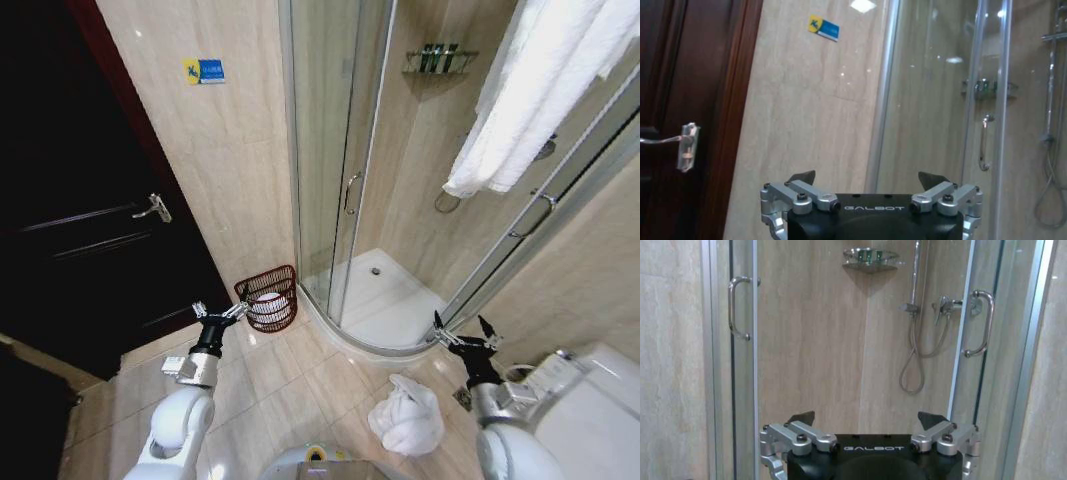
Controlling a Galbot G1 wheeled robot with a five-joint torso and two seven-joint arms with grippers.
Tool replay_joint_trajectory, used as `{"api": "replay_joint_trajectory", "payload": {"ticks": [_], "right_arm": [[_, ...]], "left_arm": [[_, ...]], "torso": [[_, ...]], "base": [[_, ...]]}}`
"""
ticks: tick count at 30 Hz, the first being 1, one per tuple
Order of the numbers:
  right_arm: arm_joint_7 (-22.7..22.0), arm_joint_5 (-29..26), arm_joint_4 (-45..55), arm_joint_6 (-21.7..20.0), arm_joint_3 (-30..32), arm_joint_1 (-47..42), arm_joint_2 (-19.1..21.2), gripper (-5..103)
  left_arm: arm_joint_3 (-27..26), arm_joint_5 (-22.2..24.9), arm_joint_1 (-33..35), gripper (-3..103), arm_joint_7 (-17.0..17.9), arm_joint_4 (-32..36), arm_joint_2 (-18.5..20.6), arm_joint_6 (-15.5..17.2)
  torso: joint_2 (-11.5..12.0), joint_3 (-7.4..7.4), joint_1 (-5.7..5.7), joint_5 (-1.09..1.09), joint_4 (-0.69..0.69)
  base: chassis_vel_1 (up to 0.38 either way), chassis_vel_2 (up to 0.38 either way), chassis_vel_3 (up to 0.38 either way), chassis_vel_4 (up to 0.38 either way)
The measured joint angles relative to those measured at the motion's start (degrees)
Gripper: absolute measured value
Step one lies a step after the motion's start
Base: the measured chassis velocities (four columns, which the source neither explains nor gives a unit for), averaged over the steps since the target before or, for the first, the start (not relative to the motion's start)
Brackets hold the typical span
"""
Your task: Discard the used towel into the hamper.
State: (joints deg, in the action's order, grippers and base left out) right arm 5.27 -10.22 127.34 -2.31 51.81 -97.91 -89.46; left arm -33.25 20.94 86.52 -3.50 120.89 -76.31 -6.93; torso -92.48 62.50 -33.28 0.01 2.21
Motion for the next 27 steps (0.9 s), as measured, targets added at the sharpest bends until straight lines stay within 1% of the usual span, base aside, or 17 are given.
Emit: {"api": "replay_joint_trajectory", "payload": {"ticks": [1, 7, 10, 11, 14, 15, 16, 18, 19, 20, 22, 23, 25, 26, 27], "right_arm": [[0.00, -0.23, 0.03, -0.08, 0.00, 0.11, 0.10, 100], [-0.09, -0.99, 0.37, -1.04, -0.04, 0.86, 1.01, 100], [0.28, -1.85, -0.30, -2.08, 0.06, 3.84, 3.16, 100], [0.28, -1.85, -0.30, -2.08, 0.06, 3.84, 3.16, 100], [-0.19, -3.55, -0.88, -2.21, 0.37, 7.27, 6.80, 100], [-0.19, -3.55, -0.88, -2.21, 0.37, 7.27, 6.80, 100], [-0.43, -4.15, -0.60, -2.66, 0.55, 7.92, 7.68, 100], [-2.01, -5.92, 1.14, -4.86, 0.95, 9.92, 10.05, 100], [-2.01, -5.92, 1.14, -4.86, 0.95, 9.92, 10.05, 100], [-3.25, -6.76, 2.25, -6.35, 1.12, 11.12, 11.40, 100], [-6.64, -9.30, 4.06, -10.00, 1.25, 14.05, 15.99, 100], [-6.64, -9.30, 4.06, -10.00, 1.25, 14.05, 15.99, 100], [-10.21, -12.60, 4.79, -12.64, 1.09, 16.90, 20.80, 100], [-11.66, -13.30, 4.94, -13.41, 1.04, 17.96, 22.53, 100], [-11.66, -13.30, 4.94, -13.41, 1.04, 17.96, 22.53, 100]], "left_arm": [[0.08, -0.05, -0.20, 100, -0.17, -0.31, 0.03, -0.08], [0.89, -0.33, -2.19, 100, -0.45, -2.35, 0.56, 0.12], [1.80, -0.29, -4.84, 100, -0.42, -3.78, 1.72, 0.84], [1.80, -0.29, -4.84, 100, -0.42, -3.78, 1.72, 0.84], [2.27, -0.02, -6.23, 100, -0.10, -3.54, 2.11, 1.48], [2.27, -0.02, -6.23, 100, -0.10, -3.54, 2.11, 1.48], [2.28, -0.02, -6.25, 100, -0.07, -3.26, 2.11, 1.59], [2.26, -0.35, -6.04, 100, 0.08, -2.66, 1.95, 1.63], [2.26, -0.35, -6.04, 100, 0.08, -2.66, 1.95, 1.63], [2.16, -0.83, -5.78, 100, 0.12, -2.54, 1.83, 1.63], [1.72, -2.10, -5.08, 100, 0.45, -2.53, 1.51, 1.22], [1.72, -2.10, -5.08, 100, 0.45, -2.53, 1.51, 1.22], [1.32, -2.71, -4.55, 100, 0.78, -2.63, 1.22, 0.83], [1.13, -2.86, -4.36, 100, 0.86, -2.66, 1.04, 0.65], [1.13, -2.86, -4.36, 100, 0.86, -2.66, 1.04, 0.65]], "torso": [[0.00, 0.00, 0.00, -0.03, 0.00], [0.00, 0.00, 0.01, -0.01, 0.00], [0.00, 0.00, 0.00, -0.02, -0.01], [0.00, 0.00, 0.00, -0.02, -0.01], [0.00, 0.01, -0.01, -0.01, 0.00], [0.00, 0.01, -0.01, -0.01, 0.00], [0.00, 0.01, -0.01, 0.00, 0.00], [0.00, 0.00, -0.01, 0.00, -0.01], [0.00, 0.00, -0.01, 0.00, -0.01], [0.00, 0.00, 0.00, -0.01, -0.01], [0.00, 0.00, 0.00, 0.00, 0.00], [0.00, 0.00, 0.00, 0.00, 0.00], [0.00, 0.00, 0.00, 0.00, 0.00], [0.00, 0.00, 0.00, -0.01, 0.01], [0.00, 0.00, 0.00, -0.01, 0.01]], "base": [[0.000, 0.000, 0.000, 0.000], [0.000, 0.000, 0.000, 0.000], [0.000, 0.000, 0.000, 0.000], [0.000, 0.000, 0.000, 0.000], [0.000, 0.000, 0.000, 0.000], [0.000, 0.000, 0.000, 0.000], [0.000, 0.000, 0.000, 0.000], [0.000, 0.000, 0.000, 0.000], [0.000, 0.000, 0.000, 0.000], [0.000, 0.000, 0.000, 0.000], [0.000, 0.000, 0.000, 0.000], [0.000, 0.000, 0.000, 0.000], [0.000, 0.000, 0.000, 0.000], [0.000, 0.000, 0.000, 0.000], [0.000, 0.000, 0.000, 0.000]]}}
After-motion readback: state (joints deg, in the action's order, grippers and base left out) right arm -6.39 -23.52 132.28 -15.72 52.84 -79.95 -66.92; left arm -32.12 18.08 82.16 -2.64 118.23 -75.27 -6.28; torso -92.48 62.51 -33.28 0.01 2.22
